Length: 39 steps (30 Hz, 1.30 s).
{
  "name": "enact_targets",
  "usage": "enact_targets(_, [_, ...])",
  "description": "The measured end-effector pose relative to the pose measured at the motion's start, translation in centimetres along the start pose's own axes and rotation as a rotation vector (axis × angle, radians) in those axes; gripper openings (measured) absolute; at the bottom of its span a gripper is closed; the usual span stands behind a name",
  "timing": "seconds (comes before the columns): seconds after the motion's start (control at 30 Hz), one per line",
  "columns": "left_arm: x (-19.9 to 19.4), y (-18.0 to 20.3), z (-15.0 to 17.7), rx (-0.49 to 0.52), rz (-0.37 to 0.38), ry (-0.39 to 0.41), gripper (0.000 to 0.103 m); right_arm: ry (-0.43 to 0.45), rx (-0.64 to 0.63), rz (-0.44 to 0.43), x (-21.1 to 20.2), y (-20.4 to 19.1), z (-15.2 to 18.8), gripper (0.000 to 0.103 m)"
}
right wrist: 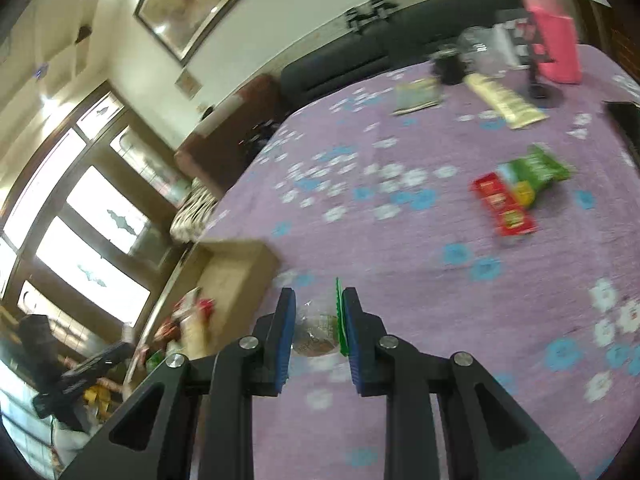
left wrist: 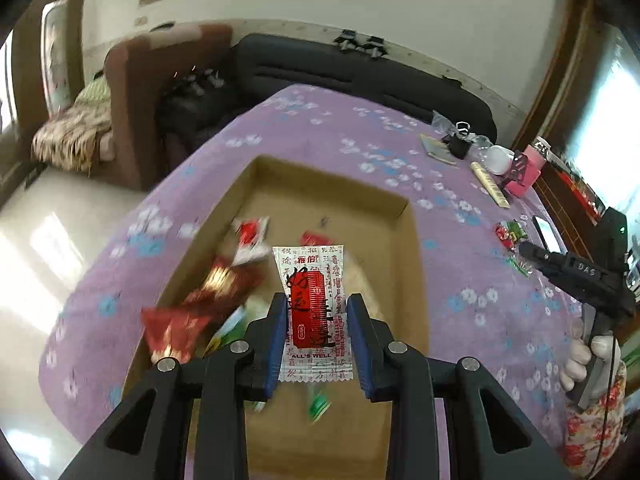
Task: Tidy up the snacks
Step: 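Carry both packets over the box and open both grippers to drop them, then swing both tools back over the last snacks on the table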
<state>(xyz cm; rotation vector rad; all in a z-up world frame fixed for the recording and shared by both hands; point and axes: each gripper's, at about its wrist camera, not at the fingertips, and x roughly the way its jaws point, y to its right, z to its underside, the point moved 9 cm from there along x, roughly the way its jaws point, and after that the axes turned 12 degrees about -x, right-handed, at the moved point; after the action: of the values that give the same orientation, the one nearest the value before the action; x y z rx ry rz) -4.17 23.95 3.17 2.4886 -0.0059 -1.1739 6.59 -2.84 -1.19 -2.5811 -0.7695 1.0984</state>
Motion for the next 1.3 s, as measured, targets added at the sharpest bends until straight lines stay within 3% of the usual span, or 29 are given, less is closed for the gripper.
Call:
enact_targets(0.2, [1.5,-0.7,3.8,0.001,0.024,-0.083,0.032,-0.08,-0.103,-0.061,3.0,-7.7,1.0,0.023])
enact_targets(0.43, [1.1,-1.6,5.8,0.029,0.001,-0.117,0.034,-0.197,-0.221,-0.101,7.4,-14.6,3.7,0.023])
enact_targets(0.47, [0.9,-1.7,5.8,0.028,0.007,-0.112,0.036,-0.218,-0.236,-0.101,8.1,-15.4,4.2,0.023])
enact_targets(0.53, [0.2,-1.8,5.6,0.032,0.014,-0.094,0.049,-0.251,-0.26,-0.099,9.3,-16.5,5.0,0.023])
enact_targets(0.67, [-1.2,-1.7,4.9,0.04,0.027,-0.048,0.059,-0.299,-0.294,-0.091,10.9,-18.1,6.6,0.026])
enact_targets(0.8, [-2.4,-2.0,4.0,0.014,0.047,0.004,0.068,-0.276,-0.29,-0.074,10.6,-18.4,6.4,0.03])
enact_targets(0.93, [-4.7,-1.9,2.6,0.008,0.067,0.105,0.074,-0.214,-0.304,-0.036,8.9,-17.9,5.1,0.041])
enact_targets(1.0, [-6.7,-1.3,1.6,0.017,0.072,0.197,0.079,-0.177,-0.301,-0.024,7.7,-17.4,4.3,0.042])
enact_targets(1.1, [-10.7,0.1,0.1,0.033,0.079,0.379,0.102,-0.115,-0.295,0.0,5.5,-16.4,3.3,0.043])
enact_targets(1.13, [-11.6,0.6,-0.1,0.041,0.106,0.425,0.103,-0.101,-0.293,0.007,5.0,-16.1,3.1,0.046])
enact_targets(1.2, [-12.3,1.5,-0.3,0.036,0.171,0.442,0.103,-0.058,-0.295,0.04,3.6,-15.2,2.6,0.05])
enact_targets(1.3, [-9.6,1.8,0.0,0.034,0.086,0.363,0.103,-0.005,-0.328,0.125,2.0,-13.8,2.0,0.052])
